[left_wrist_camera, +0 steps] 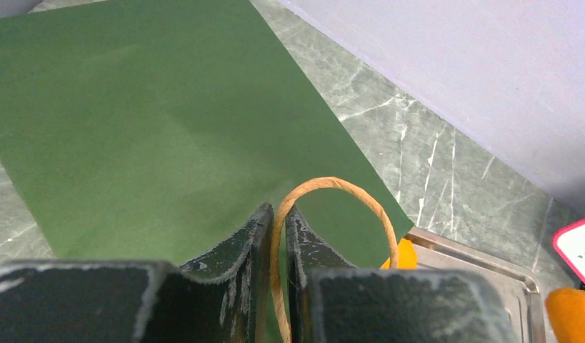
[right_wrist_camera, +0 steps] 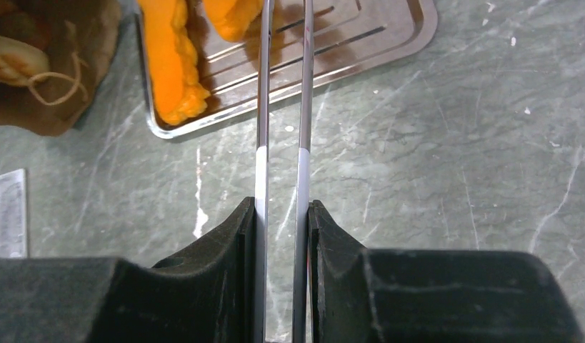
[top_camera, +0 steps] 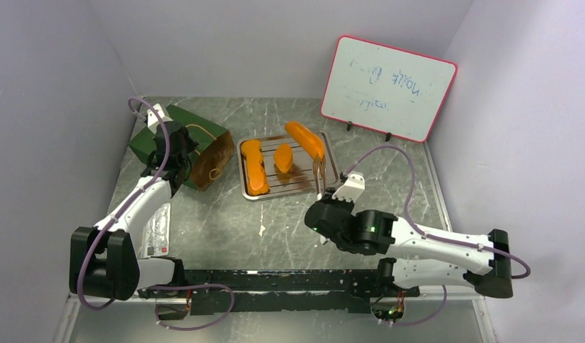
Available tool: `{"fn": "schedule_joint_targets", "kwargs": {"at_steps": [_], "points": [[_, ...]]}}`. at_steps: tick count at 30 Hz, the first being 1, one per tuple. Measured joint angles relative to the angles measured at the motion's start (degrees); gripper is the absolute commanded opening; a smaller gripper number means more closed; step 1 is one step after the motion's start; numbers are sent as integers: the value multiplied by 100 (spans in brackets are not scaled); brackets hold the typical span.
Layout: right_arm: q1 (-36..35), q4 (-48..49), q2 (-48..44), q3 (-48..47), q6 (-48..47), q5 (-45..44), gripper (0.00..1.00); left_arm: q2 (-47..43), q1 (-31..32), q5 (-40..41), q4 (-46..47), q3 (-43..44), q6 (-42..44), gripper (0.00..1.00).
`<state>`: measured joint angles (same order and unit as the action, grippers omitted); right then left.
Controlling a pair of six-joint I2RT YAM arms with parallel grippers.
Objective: Take the fake bread out of the paper bag
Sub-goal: Place the fake bread in the container.
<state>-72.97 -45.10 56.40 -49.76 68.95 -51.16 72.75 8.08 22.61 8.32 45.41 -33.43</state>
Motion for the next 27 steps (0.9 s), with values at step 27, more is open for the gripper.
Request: {"fn": "schedule_joint_targets", "kwargs": {"at_steps": [27], "points": [[328,1506,2031,656,302,378,0,-367,-2,-289,37,-52,-26,7]]}}
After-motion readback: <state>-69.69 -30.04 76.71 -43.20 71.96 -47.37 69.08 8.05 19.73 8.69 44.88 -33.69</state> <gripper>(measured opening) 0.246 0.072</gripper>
